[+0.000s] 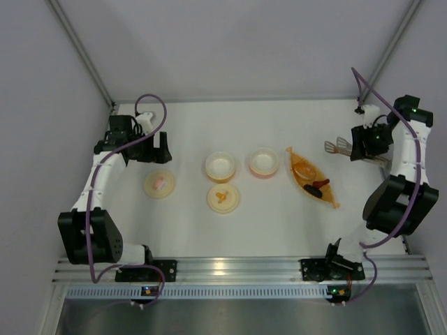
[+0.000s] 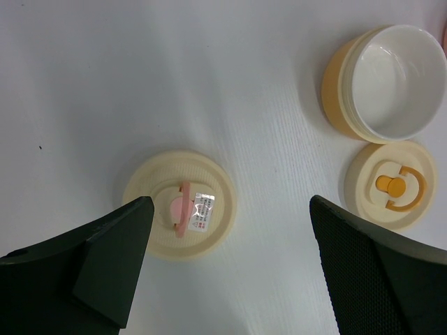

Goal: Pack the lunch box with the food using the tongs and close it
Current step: Pick up the clamp at the center of the board.

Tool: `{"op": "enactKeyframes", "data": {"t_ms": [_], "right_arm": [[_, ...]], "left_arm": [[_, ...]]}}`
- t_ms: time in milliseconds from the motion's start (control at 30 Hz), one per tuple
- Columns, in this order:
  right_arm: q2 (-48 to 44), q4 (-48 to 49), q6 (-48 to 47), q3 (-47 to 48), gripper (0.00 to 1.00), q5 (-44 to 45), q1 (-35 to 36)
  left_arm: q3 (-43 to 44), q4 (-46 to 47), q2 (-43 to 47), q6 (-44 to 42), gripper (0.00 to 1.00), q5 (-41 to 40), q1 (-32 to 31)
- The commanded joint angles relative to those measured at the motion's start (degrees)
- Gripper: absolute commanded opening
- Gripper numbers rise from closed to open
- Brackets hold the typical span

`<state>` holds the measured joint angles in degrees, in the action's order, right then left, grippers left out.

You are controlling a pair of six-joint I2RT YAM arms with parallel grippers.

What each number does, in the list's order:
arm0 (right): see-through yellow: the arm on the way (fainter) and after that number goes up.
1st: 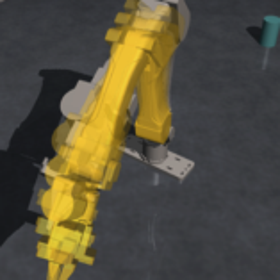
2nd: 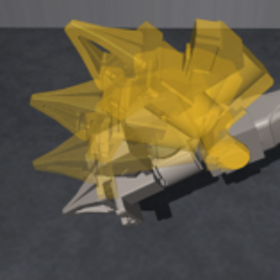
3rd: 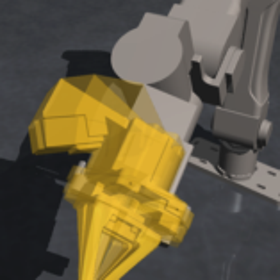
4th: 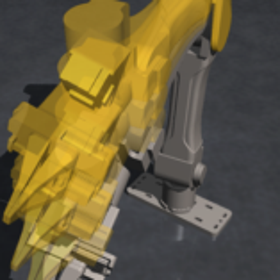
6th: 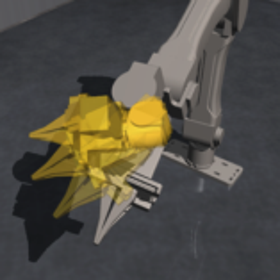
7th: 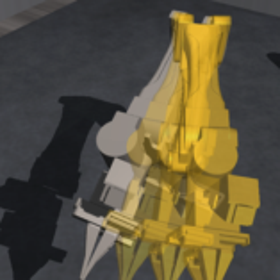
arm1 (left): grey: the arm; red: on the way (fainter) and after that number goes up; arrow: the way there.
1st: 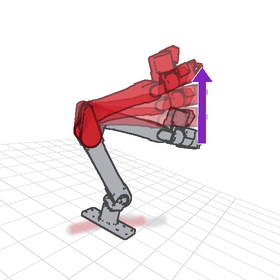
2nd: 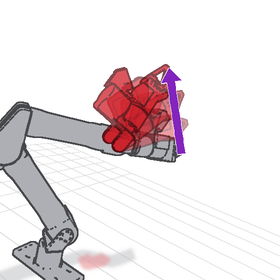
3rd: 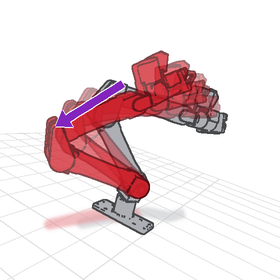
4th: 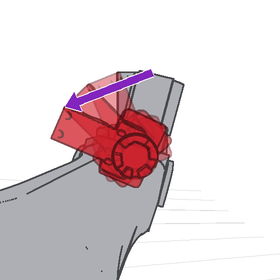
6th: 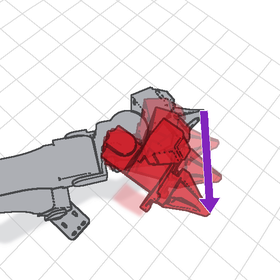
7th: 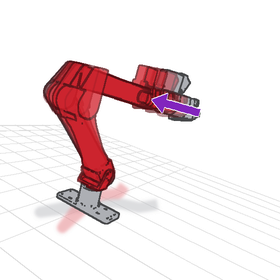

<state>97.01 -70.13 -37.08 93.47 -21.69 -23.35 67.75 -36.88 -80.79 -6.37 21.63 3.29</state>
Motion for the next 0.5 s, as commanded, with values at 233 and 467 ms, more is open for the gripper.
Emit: {"op": "enactKeyframes", "data": {"t_ms": [233,467], "right_arm": [[-12.19,-10.29,-15.38,-1.71,0.43,-5.20,-0.20],[-12.20,-15.83,-23.03,-1.89,0.45,-8.36,-0.11]], "left_arm": [[2.30,0.14,3.80,0.22,0.98,1.75,-0.04],[3.27,-1.52,3.80,0.04,0.98,4.12,-0.04]]}}
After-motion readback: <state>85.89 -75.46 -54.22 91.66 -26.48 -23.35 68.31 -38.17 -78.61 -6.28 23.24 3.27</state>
